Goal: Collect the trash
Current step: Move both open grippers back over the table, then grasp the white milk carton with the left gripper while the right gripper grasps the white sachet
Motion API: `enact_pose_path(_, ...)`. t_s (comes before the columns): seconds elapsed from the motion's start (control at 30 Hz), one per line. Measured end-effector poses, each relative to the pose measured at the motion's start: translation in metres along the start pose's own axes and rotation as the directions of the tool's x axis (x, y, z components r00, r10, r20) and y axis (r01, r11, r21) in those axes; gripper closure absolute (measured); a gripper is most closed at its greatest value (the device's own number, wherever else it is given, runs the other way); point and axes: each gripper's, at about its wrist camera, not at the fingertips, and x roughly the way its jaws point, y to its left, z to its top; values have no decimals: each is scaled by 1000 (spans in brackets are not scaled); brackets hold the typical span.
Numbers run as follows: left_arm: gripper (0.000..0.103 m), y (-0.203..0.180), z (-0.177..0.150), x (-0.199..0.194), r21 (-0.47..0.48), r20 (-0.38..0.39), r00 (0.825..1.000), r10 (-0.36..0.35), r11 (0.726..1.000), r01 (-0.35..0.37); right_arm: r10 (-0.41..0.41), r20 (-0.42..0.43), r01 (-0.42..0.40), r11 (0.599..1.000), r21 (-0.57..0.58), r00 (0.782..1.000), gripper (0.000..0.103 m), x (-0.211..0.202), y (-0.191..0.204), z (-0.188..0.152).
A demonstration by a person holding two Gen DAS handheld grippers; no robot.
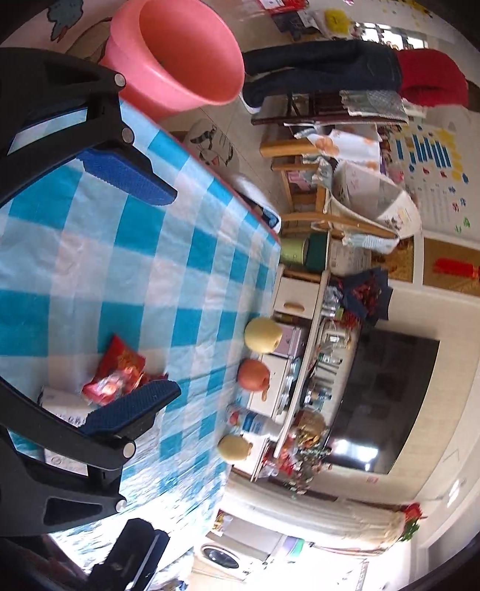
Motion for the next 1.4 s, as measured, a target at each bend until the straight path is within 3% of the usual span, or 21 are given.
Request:
enact_pose_path(0.23, 6, -42, -17, -10, 104, -26, 999, -25, 994, 28, -40, 12, 39, 998, 54, 999, 8, -16, -35, -8)
enact_pose_path(0.53, 6, -82, -39, -11, 162, -93, 992, -90, 981, 104, -83, 34, 80, 995, 60, 996, 8, -33, -63, -20)
enact_pose_path(0.93, 6, -131, -70, -19, 246, -205, 959, -195, 938, 243, -139, 46, 136, 988, 71, 989, 8, -43, -102, -25)
enact_pose_path(1.13, 6, -130, -75, -4, 162, -265, 938, -224, 949, 272, -163, 31, 155, 973, 173, 986, 8, -44, -143, -22)
enact_pose_path(1.23, 7, -122, -78, 9, 66, -315, 924, -217, 966, 250, -170, 18, 161, 958, 236, 985, 8, -44, -164, -20)
enact_pose_path(1.3, 7, -116, -79, 11, -2, -316, 929, -194, 979, 204, -159, 4, 152, 950, 274, 987, 8, -41, -174, -21)
enact_pose_path(1.4, 7, -107, -83, 8, -124, -315, 923, -223, 973, 193, -141, -19, 141, 947, 289, 990, 8, -35, -180, -21)
